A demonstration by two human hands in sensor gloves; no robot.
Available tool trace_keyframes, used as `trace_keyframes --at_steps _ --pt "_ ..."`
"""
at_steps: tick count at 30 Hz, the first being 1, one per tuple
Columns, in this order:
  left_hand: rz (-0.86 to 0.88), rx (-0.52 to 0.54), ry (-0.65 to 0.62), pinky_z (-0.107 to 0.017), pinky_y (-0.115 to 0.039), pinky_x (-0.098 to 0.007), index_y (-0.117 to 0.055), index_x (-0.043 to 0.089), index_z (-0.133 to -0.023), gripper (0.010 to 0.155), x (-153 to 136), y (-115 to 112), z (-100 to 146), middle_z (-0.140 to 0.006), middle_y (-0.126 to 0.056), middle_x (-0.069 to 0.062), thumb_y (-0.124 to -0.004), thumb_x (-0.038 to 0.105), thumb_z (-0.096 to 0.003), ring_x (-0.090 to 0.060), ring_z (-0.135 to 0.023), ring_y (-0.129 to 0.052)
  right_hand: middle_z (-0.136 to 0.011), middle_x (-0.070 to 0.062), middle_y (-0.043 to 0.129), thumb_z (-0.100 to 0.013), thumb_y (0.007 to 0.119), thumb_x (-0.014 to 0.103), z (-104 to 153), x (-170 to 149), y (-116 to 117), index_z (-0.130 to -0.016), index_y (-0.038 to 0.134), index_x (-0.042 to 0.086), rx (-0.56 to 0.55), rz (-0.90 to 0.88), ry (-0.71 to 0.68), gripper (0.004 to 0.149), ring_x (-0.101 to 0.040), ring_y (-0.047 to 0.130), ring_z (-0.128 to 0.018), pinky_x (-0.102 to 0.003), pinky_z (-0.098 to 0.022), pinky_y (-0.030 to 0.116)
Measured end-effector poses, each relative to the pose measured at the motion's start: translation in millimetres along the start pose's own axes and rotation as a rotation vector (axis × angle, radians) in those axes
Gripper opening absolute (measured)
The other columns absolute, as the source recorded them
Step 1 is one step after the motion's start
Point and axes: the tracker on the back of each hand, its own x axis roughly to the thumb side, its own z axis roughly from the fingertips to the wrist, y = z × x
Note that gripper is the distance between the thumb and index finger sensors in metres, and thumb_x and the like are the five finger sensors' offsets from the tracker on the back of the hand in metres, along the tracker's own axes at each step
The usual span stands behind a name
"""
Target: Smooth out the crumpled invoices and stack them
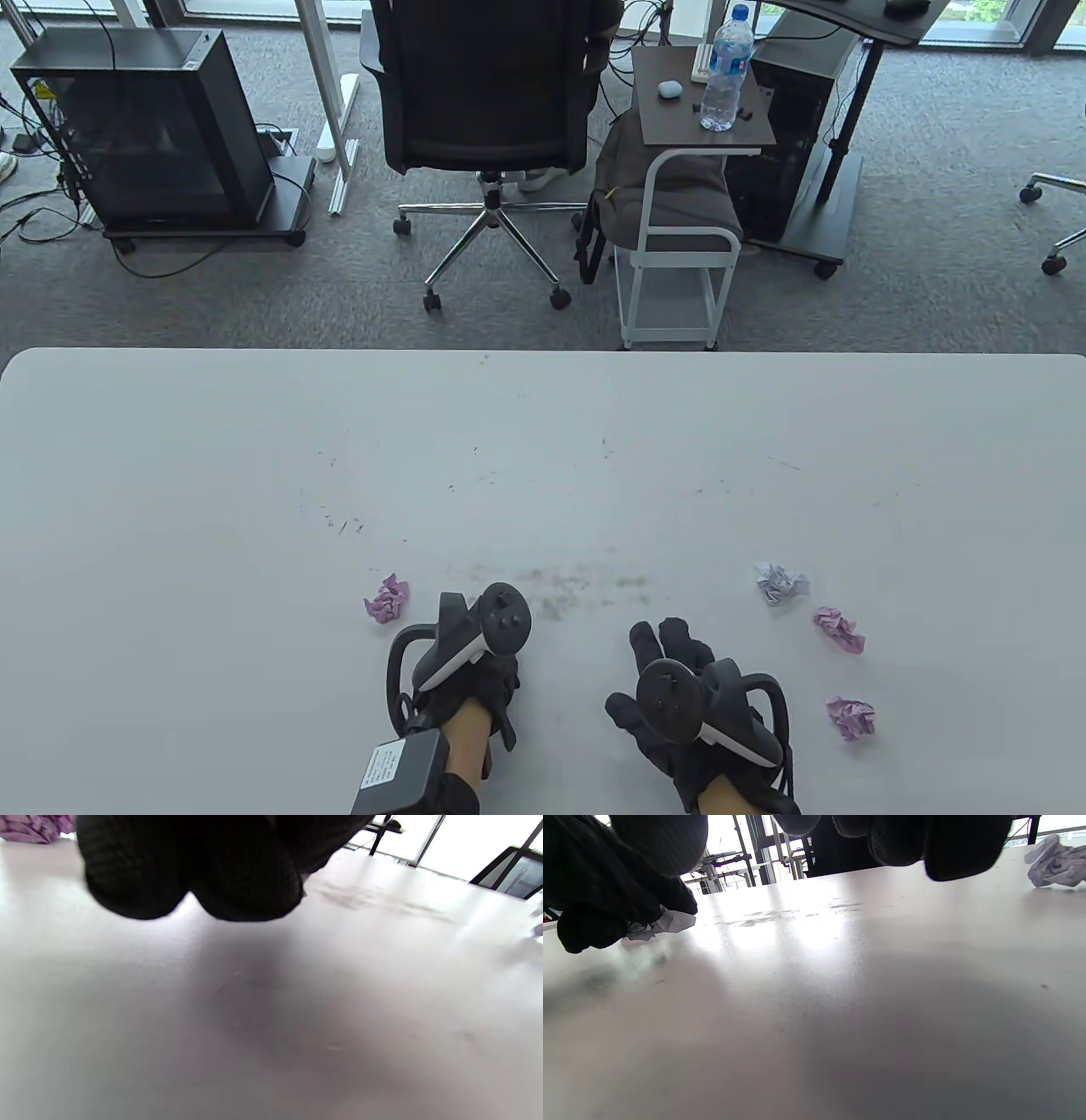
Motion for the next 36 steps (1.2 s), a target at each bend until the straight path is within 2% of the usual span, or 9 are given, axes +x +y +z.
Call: trace_keyframes --at_steps 8,12,16,20,22,26,31,33,36 --pt "0.316 0.105 -0.265 -0.04 -0.091 -0.042 -0.057 0.008 -0.107 0.054 14.8 13.2 55.4 -0.098 -0.062 -0.018 -0.073 0.012 -0.056 -0.023 -0.054 -0.099 -0.107 -0.036 0.032 -0.056 0.068 0.054 7.3 -12.3 -19.8 -0.108 0.03 0.009 -0.087 -0.381 -0.095 0.078 -0.054 0.06 -0.089 -0.063 -0.056 0.07" --pt "0.506 0.128 -0.384 -0.043 -0.09 -0.044 -0.054 0.009 -0.108 0.058 16.2 4.8 66.2 -0.099 -0.06 -0.017 -0.075 0.01 -0.0549 -0.026 -0.058 -0.099 -0.106 -0.034 0.047 -0.055 0.069 0.056 7.3 4.1 -21.6 -0.107 0.031 0.007 -0.032 -0.492 -0.26 0.081 -0.05 0.071 -0.085 -0.059 -0.054 0.076" --pt "0.506 0.116 -0.511 -0.047 -0.089 -0.044 -0.045 0.009 -0.111 0.064 22.6 3.7 69.7 -0.102 -0.053 -0.017 -0.075 0.01 -0.0549 -0.026 -0.063 -0.098 -0.099 -0.03 0.065 -0.053 0.07 0.057 6.1 23.3 -17.0 -0.106 0.037 0.004 0.014 -0.591 -0.335 0.082 -0.043 0.085 -0.075 -0.053 -0.049 0.082" --pt "0.411 0.145 -0.615 -0.05 -0.088 -0.043 -0.035 0.01 -0.112 0.069 31.4 2.4 75.5 -0.104 -0.043 -0.017 -0.074 0.011 -0.055 -0.025 -0.067 -0.096 -0.08 -0.022 0.085 -0.055 0.075 0.043 7.0 25.8 -21.7 -0.094 0.06 0.003 -0.196 -0.71 -0.265 0.058 -0.033 0.098 -0.053 -0.045 -0.035 0.09" --pt "0.419 0.158 -0.623 -0.051 -0.088 -0.042 -0.033 0.011 -0.112 0.071 33.2 2.6 77.5 -0.106 -0.038 -0.018 -0.075 0.012 -0.055 -0.024 -0.069 -0.095 -0.074 -0.018 0.091 -0.054 0.077 0.033 9.6 21.1 -25.6 -0.089 0.068 0.008 -0.255 -0.74 -0.257 0.044 -0.029 0.101 -0.048 -0.042 -0.031 0.091" --pt "0.528 0.17 -0.583 -0.052 -0.086 -0.042 -0.028 0.01 -0.112 0.072 27.4 5.9 77.5 -0.108 -0.022 -0.025 -0.074 0.019 -0.0576 -0.027 -0.073 -0.091 -0.076 -0.018 0.09 -0.054 0.077 0.029 16.7 9.4 -33.9 -0.089 0.07 0.012 -0.302 -0.877 -0.273 0.039 -0.031 0.101 -0.05 -0.043 -0.033 0.091" --pt "0.871 -0.04 -0.616 -0.052 -0.084 -0.047 -0.013 0.009 -0.113 0.09 12.8 -3.0 67.3 -0.109 -0.02 -0.031 -0.072 0.051 -0.0595 -0.036 -0.076 -0.09 -0.079 -0.018 0.089 -0.054 0.077 0.027 18.2 6.6 -39.6 -0.09 0.07 0.016 -0.264 -0.986 -0.374 0.038 -0.032 0.099 -0.054 -0.045 -0.036 0.09" --pt "1.046 -0.11 -0.643 -0.054 -0.082 -0.051 -0.012 0.008 -0.112 0.089 11.6 -5.1 65.1 -0.111 -0.033 -0.027 -0.072 0.049 -0.0607 -0.039 -0.077 -0.089 -0.081 -0.018 0.088 -0.054 0.077 0.027 17.5 9.3 -39.0 -0.09 0.071 0.019 -0.226 -0.956 -0.412 0.038 -0.033 0.098 -0.056 -0.046 -0.038 0.089" --pt "1.07 -0.04 -0.584 -0.051 -0.086 -0.047 -0.027 0.007 -0.113 0.075 7.9 -2.2 64.7 -0.104 -0.055 -0.021 -0.075 0.031 -0.0613 -0.03 -0.07 -0.095 -0.081 -0.017 0.088 -0.053 0.077 0.027 18.7 12.0 -40.2 -0.089 0.071 0.02 -0.245 -0.894 -0.425 0.037 -0.032 0.098 -0.056 -0.046 -0.038 0.089"
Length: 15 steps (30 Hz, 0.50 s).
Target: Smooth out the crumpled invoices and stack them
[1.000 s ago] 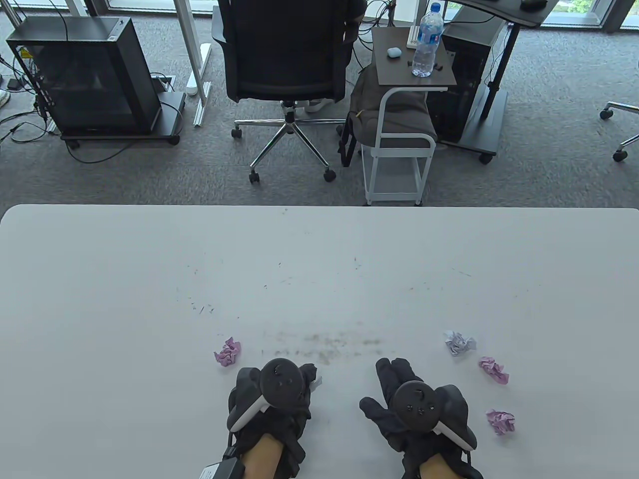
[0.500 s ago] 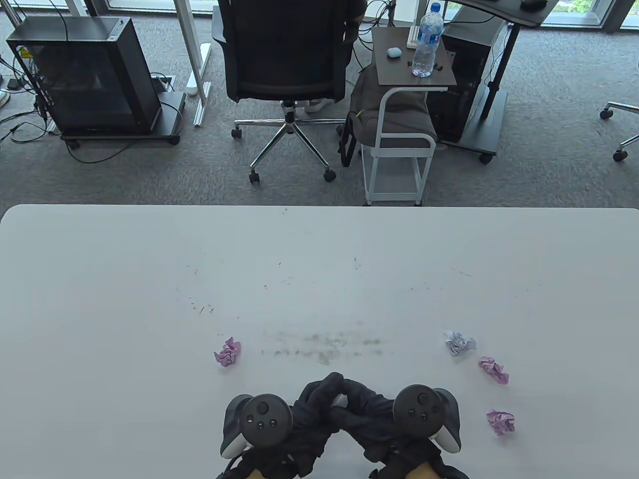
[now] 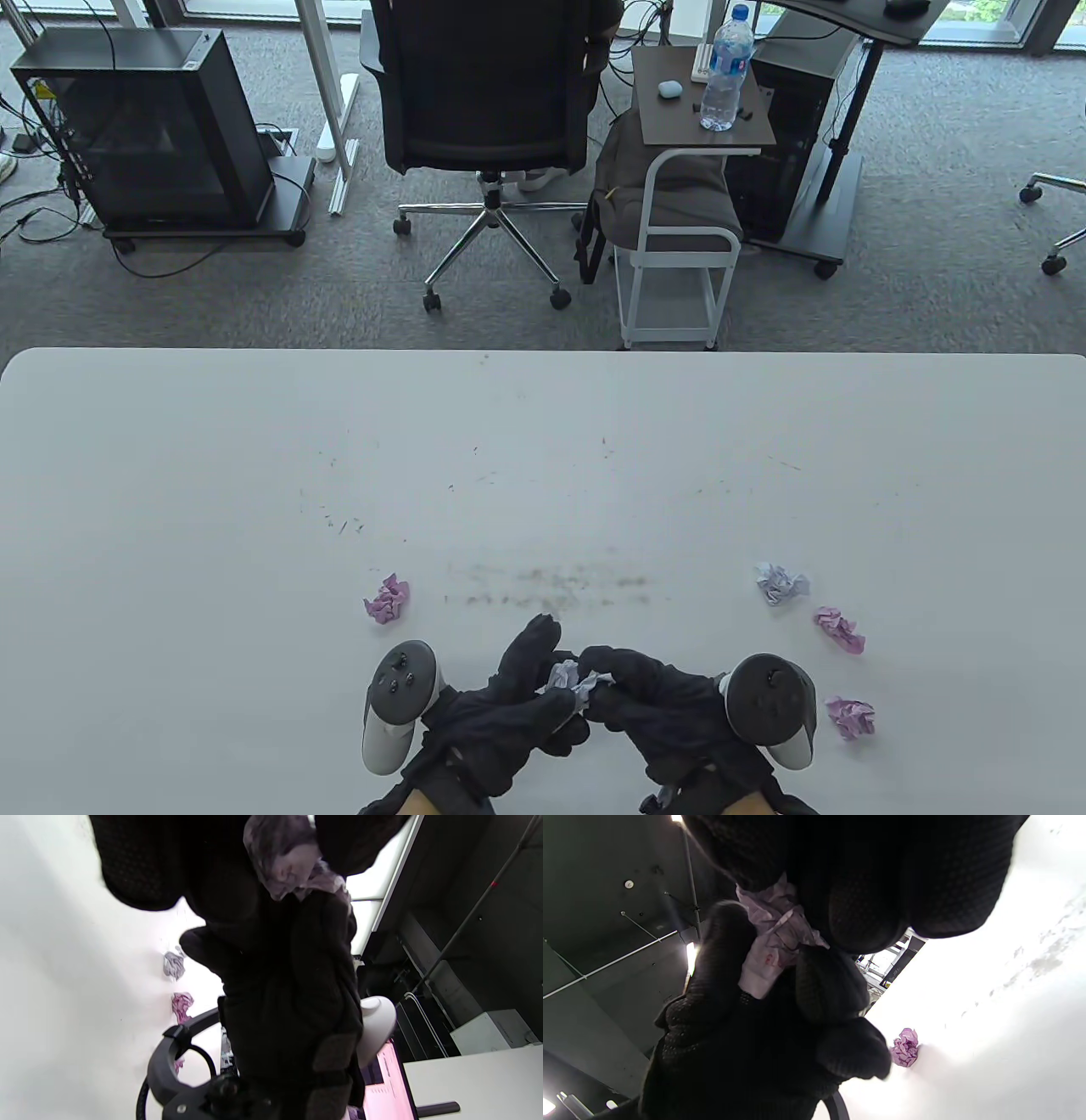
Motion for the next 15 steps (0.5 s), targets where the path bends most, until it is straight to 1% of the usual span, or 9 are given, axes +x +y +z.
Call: trace_keyframes --at_steps 1,4,6,8,9,11,12,13,15 --pt "-0.044 0.032 -0.025 -0.052 -0.087 -0.046 -0.032 0.007 -0.113 0.071 1.5 3.7 0.2 -0.101 -0.06 -0.019 -0.075 0.028 -0.0605 -0.027 -0.069 -0.097 -0.081 -0.017 0.088 -0.053 0.077 0.027 0.7 1.7 -1.8 -0.089 0.072 0.02 -0.031 0.022 -0.005 0.037 -0.032 0.098 -0.057 -0.046 -0.038 0.089" --pt "-0.061 0.082 -0.054 -0.058 -0.083 -0.05 -0.036 0.008 -0.113 0.069 5.8 10.2 3.1 -0.103 -0.058 -0.017 -0.077 0.021 -0.059 -0.028 -0.073 -0.094 -0.081 -0.017 0.088 -0.052 0.078 0.028 2.7 1.9 -8.6 -0.088 0.072 0.021 -0.08 0.065 -0.003 0.037 -0.032 0.098 -0.057 -0.046 -0.038 0.089" --pt "-0.081 0.113 -0.073 -0.059 -0.083 -0.051 -0.038 0.009 -0.112 0.068 8.4 11.9 4.7 -0.103 -0.058 -0.017 -0.078 0.018 -0.0581 -0.03 -0.074 -0.093 -0.083 -0.017 0.087 -0.053 0.077 0.029 3.7 -1.7 -11.8 -0.089 0.073 0.021 -0.064 0.08 0.016 0.037 -0.033 0.098 -0.058 -0.047 -0.039 0.089" --pt "-0.169 0.14 -0.095 -0.058 -0.082 -0.051 -0.04 0.01 -0.112 0.067 12.4 10.8 5.6 -0.101 -0.059 -0.016 -0.079 0.017 -0.0574 -0.029 -0.072 -0.093 -0.088 -0.021 0.083 -0.056 0.075 0.032 4.2 -6.6 -13.5 -0.092 0.069 0.02 -0.034 0.055 0.046 0.039 -0.036 0.096 -0.063 -0.05 -0.042 0.087" --pt "-0.244 0.146 -0.107 -0.058 -0.082 -0.051 -0.042 0.01 -0.112 0.066 15.1 9.8 6.1 -0.1 -0.06 -0.015 -0.079 0.018 -0.0574 -0.028 -0.071 -0.093 -0.093 -0.023 0.078 -0.057 0.071 0.037 5.1 -9.4 -14.0 -0.095 0.065 0.018 -0.018 0.019 0.051 0.043 -0.038 0.092 -0.068 -0.051 -0.043 0.086" --pt "-0.402 0.158 -0.126 -0.055 -0.083 -0.051 -0.048 0.009 -0.11 0.063 20.7 6.5 6.3 -0.096 -0.064 -0.017 -0.08 0.021 -0.0572 -0.026 -0.065 -0.095 -0.104 -0.03 0.06 -0.056 0.068 0.055 6.3 -11.9 -13.5 -0.104 0.047 0.012 -0.012 -0.068 0.045 0.068 -0.045 0.082 -0.079 -0.055 -0.048 0.082" --pt "-0.468 0.149 -0.132 -0.052 -0.086 -0.049 -0.05 0.007 -0.11 0.064 22.4 5.5 6.2 -0.093 -0.068 -0.017 -0.08 0.025 -0.0569 -0.023 -0.06 -0.097 -0.108 -0.033 0.051 -0.053 0.068 0.059 6.2 -11.3 -12.4 -0.107 0.04 0.01 -0.004 -0.106 0.039 0.078 -0.049 0.077 -0.082 -0.058 -0.05 0.079" --pt "-0.528 0.137 -0.135 -0.05 -0.087 -0.048 -0.051 0.006 -0.109 0.064 24.2 2.9 5.8 -0.09 -0.071 -0.017 -0.081 0.028 -0.0567 -0.021 -0.055 -0.099 -0.109 -0.035 0.043 -0.051 0.07 0.061 5.4 -9.3 -10.1 -0.108 0.034 0.009 0.013 -0.132 0.037 0.085 -0.052 0.072 -0.085 -0.06 -0.051 0.077" --pt "-0.508 0.13 -0.137 -0.047 -0.09 -0.046 -0.054 0.005 -0.108 0.063 23.6 -1.5 5.1 -0.084 -0.077 -0.017 -0.079 0.032 -0.0568 -0.017 -0.048 -0.101 -0.108 -0.037 0.041 -0.049 0.075 0.06 2.9 -6.1 -4.4 -0.108 0.029 0.006 0.072 -0.058 0.068 0.093 -0.053 0.071 -0.085 -0.061 -0.051 0.077"
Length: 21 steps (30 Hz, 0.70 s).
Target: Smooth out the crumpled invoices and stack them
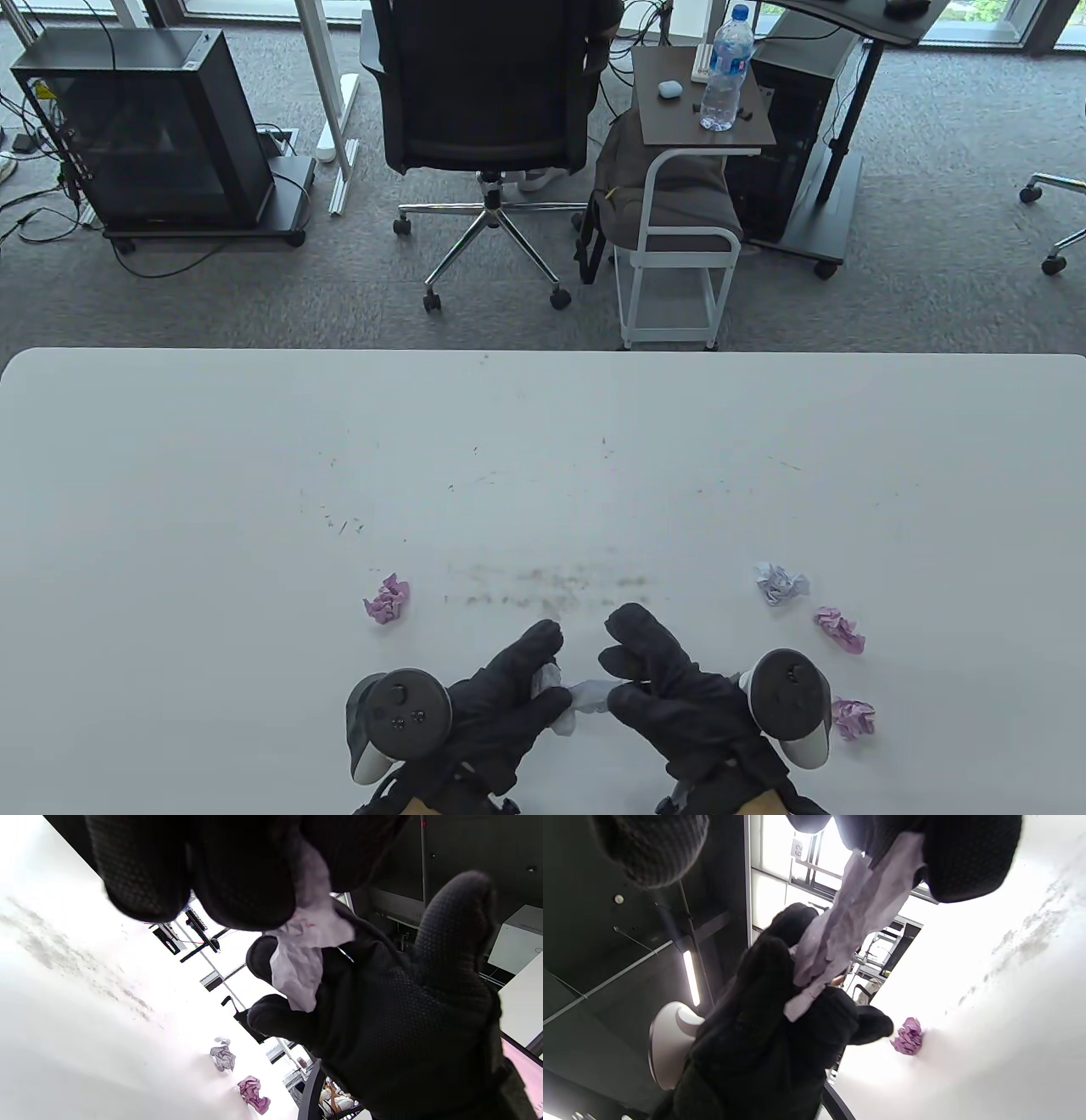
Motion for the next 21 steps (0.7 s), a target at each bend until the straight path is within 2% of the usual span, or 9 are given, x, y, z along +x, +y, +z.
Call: trace_keyframes --at_steps 1,2,4,6,8,11,14,17,21 --pt "0.03 -0.003 0.005 -0.046 -0.09 -0.046 -0.055 0.004 -0.108 0.062 0.1 -1.6 0.1 -0.083 -0.078 -0.017 -0.078 0.032 -0.0573 -0.017 -0.046 -0.101 -0.107 -0.037 0.043 -0.049 0.077 0.058 -1.4 0.5 3.0 -0.108 0.027 0.004 0.032 0.044 0.027 0.094 -0.052 0.073 -0.084 -0.059 -0.051 0.078" --pt "0.069 -0.002 0.01 -0.046 -0.09 -0.046 -0.056 0.004 -0.108 0.059 -0.2 -3.4 0.5 -0.082 -0.079 -0.018 -0.074 0.032 -0.0587 -0.018 -0.045 -0.101 -0.104 -0.034 0.053 -0.049 0.08 0.053 -3.4 0.2 7.5 -0.107 0.028 0.001 0.081 0.108 0.076 0.094 -0.047 0.079 -0.079 -0.057 -0.05 0.08" --pt "0.101 0.01 0.002 -0.047 -0.09 -0.047 -0.056 0.006 -0.108 0.055 0.9 -2.6 1.6 -0.083 -0.079 -0.018 -0.069 0.031 -0.0603 -0.019 -0.047 -0.102 -0.084 -0.018 0.081 -0.05 0.084 0.043 -6.4 -2.7 15.0 -0.103 0.05 0.003 0.12 0.148 0.089 0.075 -0.03 0.094 -0.058 -0.049 -0.043 0.087" --pt "0.12 0.003 -0.011 -0.052 -0.086 -0.051 -0.051 0.007 -0.11 0.061 1.3 -0.8 3.0 -0.091 -0.073 -0.017 -0.072 0.035 -0.0595 -0.025 -0.057 -0.1 -0.071 -0.011 0.089 -0.05 0.084 0.031 -6.3 -3.5 18.9 -0.094 0.067 0.008 0.043 0.089 0.096 0.052 -0.023 0.096 -0.046 -0.046 -0.037 0.089" --pt "0.164 -0.067 0.0 -0.057 -0.081 -0.053 -0.038 0.007 -0.112 0.078 0.4 -1.5 3.1 -0.1 -0.058 -0.019 -0.083 0.035 -0.055 -0.027 -0.068 -0.093 -0.068 -0.012 0.09 -0.051 0.083 0.027 -6.7 -0.9 17.5 -0.089 0.073 0.01 -0.043 0.056 0.083 0.043 -0.024 0.096 -0.043 -0.047 -0.035 0.088" --pt "0.128 -0.04 -0.002 -0.057 -0.085 -0.049 -0.041 0.006 -0.111 0.072 1.6 0.0 2.0 -0.1 -0.058 -0.02 -0.084 0.019 -0.0544 -0.022 -0.065 -0.095 -0.068 -0.012 0.091 -0.052 0.081 0.028 -5.5 -0.2 12.9 -0.089 0.074 0.011 -0.062 0.101 0.081 0.041 -0.024 0.098 -0.043 -0.047 -0.034 0.09" --pt "0.148 -0.023 0.02 -0.055 -0.086 -0.048 -0.046 0.007 -0.111 0.067 0.2 -0.9 1.9 -0.098 -0.064 -0.02 -0.082 0.016 -0.0548 -0.023 -0.063 -0.097 -0.068 -0.013 0.093 -0.052 0.081 0.027 -2.2 -3.4 5.6 -0.089 0.075 0.01 -0.103 0.092 0.092 0.041 -0.026 0.1 -0.043 -0.047 -0.033 0.091" --pt "0.128 -0.053 0.04 -0.054 -0.085 -0.05 -0.045 0.009 -0.111 0.066 -1.3 -1.7 1.4 -0.1 -0.062 -0.02 -0.081 0.014 -0.0549 -0.025 -0.062 -0.096 -0.068 -0.014 0.093 -0.051 0.081 0.026 1.0 -5.4 -4.8 -0.088 0.075 0.009 -0.157 0.112 0.101 0.041 -0.027 0.1 -0.043 -0.048 -0.033 0.091" --pt "0.044 -0.08 0.074 -0.052 -0.086 -0.05 -0.046 0.012 -0.112 0.067 -2.7 -0.1 0.4 -0.101 -0.061 -0.023 -0.081 0.013 -0.0545 -0.026 -0.06 -0.097 -0.069 -0.013 0.093 -0.051 0.081 0.026 4.0 -6.2 -17.2 -0.088 0.075 0.01 -0.19 0.281 0.083 0.041 -0.027 0.099 -0.044 -0.048 -0.035 0.09"
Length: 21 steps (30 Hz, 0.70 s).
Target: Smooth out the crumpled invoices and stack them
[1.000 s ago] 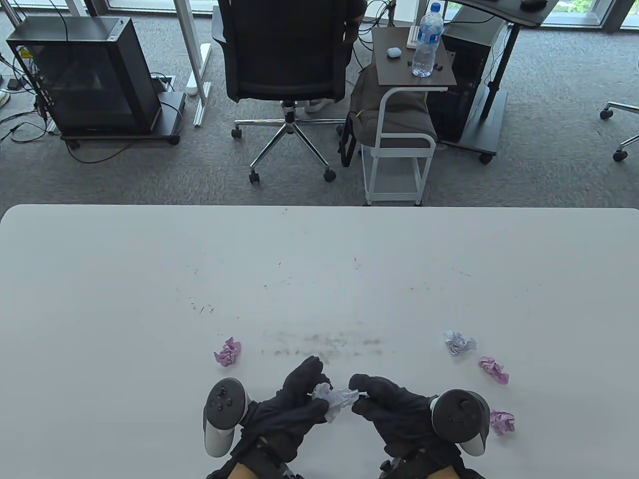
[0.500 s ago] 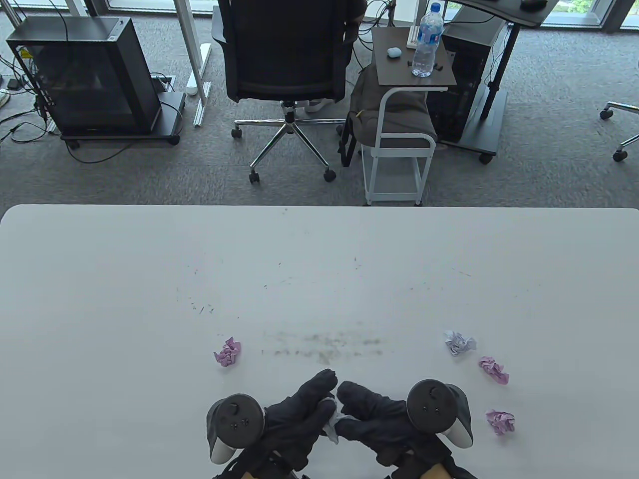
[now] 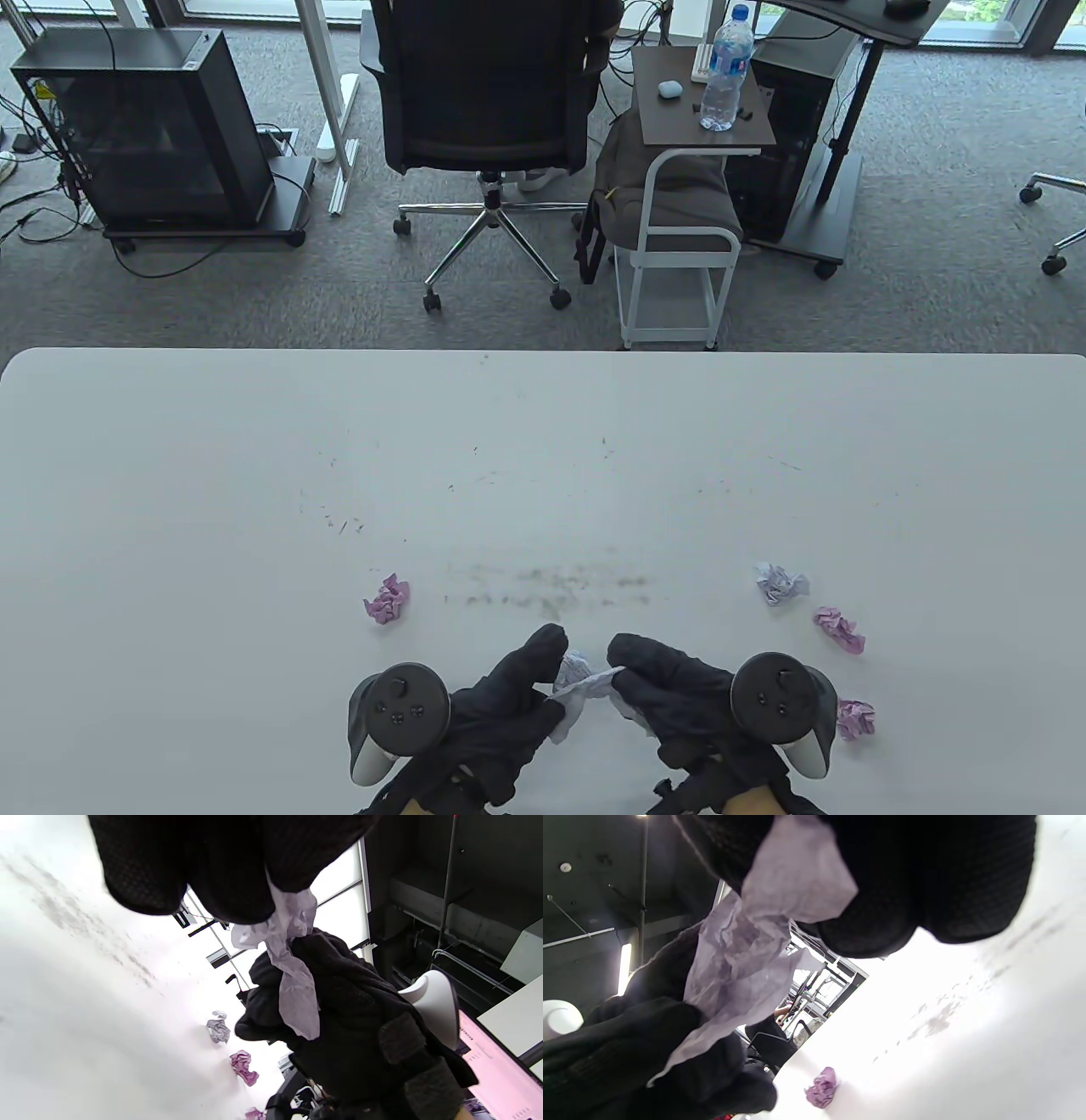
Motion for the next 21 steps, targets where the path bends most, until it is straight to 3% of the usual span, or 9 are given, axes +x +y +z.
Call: trace_keyframes --at_steps 4,7,11,13,14,17,19,21 --pt "-0.111 -0.017 0.021 -0.05 -0.087 -0.05 -0.054 0.01 -0.11 0.062 0.5 -1.7 -2.0 -0.097 -0.069 -0.024 -0.081 0.012 -0.0541 -0.026 -0.057 -0.098 -0.069 -0.013 0.093 -0.05 0.082 0.025 -0.2 0.2 -2.6 -0.088 0.075 0.011 0.022 0.116 -0.016 0.041 -0.027 0.099 -0.045 -0.048 -0.036 0.09" --pt "-0.173 -0.012 0.031 -0.046 -0.089 -0.048 -0.065 0.007 -0.105 0.053 -0.7 -2.9 -1.8 -0.084 -0.083 -0.02 -0.079 0.013 -0.0543 -0.022 -0.049 -0.101 -0.068 -0.013 0.093 -0.051 0.082 0.026 -0.8 2.4 0.2 -0.088 0.075 0.011 0.074 0.136 -0.01 0.041 -0.026 0.099 -0.044 -0.048 -0.035 0.089" --pt "-0.21 -0.022 0.085 -0.047 -0.084 -0.053 -0.066 0.006 -0.105 0.048 -3.4 2.1 -1.0 -0.082 -0.082 -0.02 -0.07 0.014 -0.0575 -0.025 -0.048 -0.097 -0.063 -0.011 0.093 -0.052 0.081 0.027 -3.1 6.8 4.9 -0.089 0.075 0.01 0.251 0.227 0.018 0.041 -0.021 0.098 -0.038 -0.044 -0.032 0.09" --pt "-0.229 0.008 0.115 -0.052 -0.078 -0.058 -0.062 0.007 -0.106 0.048 -6.9 5.1 0.7 -0.088 -0.076 -0.02 -0.066 0.017 -0.0594 -0.03 -0.057 -0.092 -0.06 -0.01 0.094 -0.053 0.08 0.028 -3.1 8.7 7.2 -0.088 0.075 0.01 0.267 0.216 0.037 0.041 -0.019 0.098 -0.035 -0.042 -0.029 0.091" --pt "-0.231 0.028 0.114 -0.055 -0.074 -0.061 -0.057 0.008 -0.109 0.052 -10.3 6.8 2.0 -0.094 -0.069 -0.02 -0.065 0.025 -0.0606 -0.037 -0.067 -0.088 -0.058 -0.009 0.095 -0.053 0.08 0.029 -2.9 8.9 7.2 -0.088 0.075 0.009 0.251 0.161 0.051 0.04 -0.017 0.098 -0.032 -0.04 -0.028 0.091" --pt "-0.092 0.02 0.085 -0.062 -0.062 -0.067 -0.023 0.01 -0.115 0.091 -17.2 8.4 4.7 -0.112 -0.025 -0.024 -0.068 0.062 -0.0552 -0.057 -0.094 -0.055 -0.053 -0.009 0.096 -0.053 0.081 0.028 -1.1 7.4 5.5 -0.087 0.075 0.006 0.158 -0.013 0.116 0.04 -0.016 0.098 -0.027 -0.039 -0.023 0.091" --pt "-0.022 -0.004 0.078 -0.064 -0.056 -0.072 -0.009 0.015 -0.112 0.104 -16.9 8.7 4.3 -0.111 -0.004 -0.022 -0.073 0.068 -0.0492 -0.062 -0.1 -0.039 -0.053 -0.009 0.096 -0.054 0.08 0.027 0.4 5.3 3.5 -0.087 0.075 0.005 0.115 -0.105 0.143 0.04 -0.016 0.098 -0.026 -0.039 -0.022 0.091" --pt "-0.01 -0.021 0.08 -0.063 -0.057 -0.074 0.005 0.015 -0.107 0.113 -18.2 9.1 4.5 -0.107 0.004 -0.026 -0.075 0.07 -0.0475 -0.065 -0.101 -0.036 -0.053 -0.008 0.096 -0.054 0.08 0.028 2.2 2.6 0.4 -0.087 0.075 0.005 0.051 -0.198 0.16 0.04 -0.015 0.098 -0.026 -0.038 -0.022 0.092"
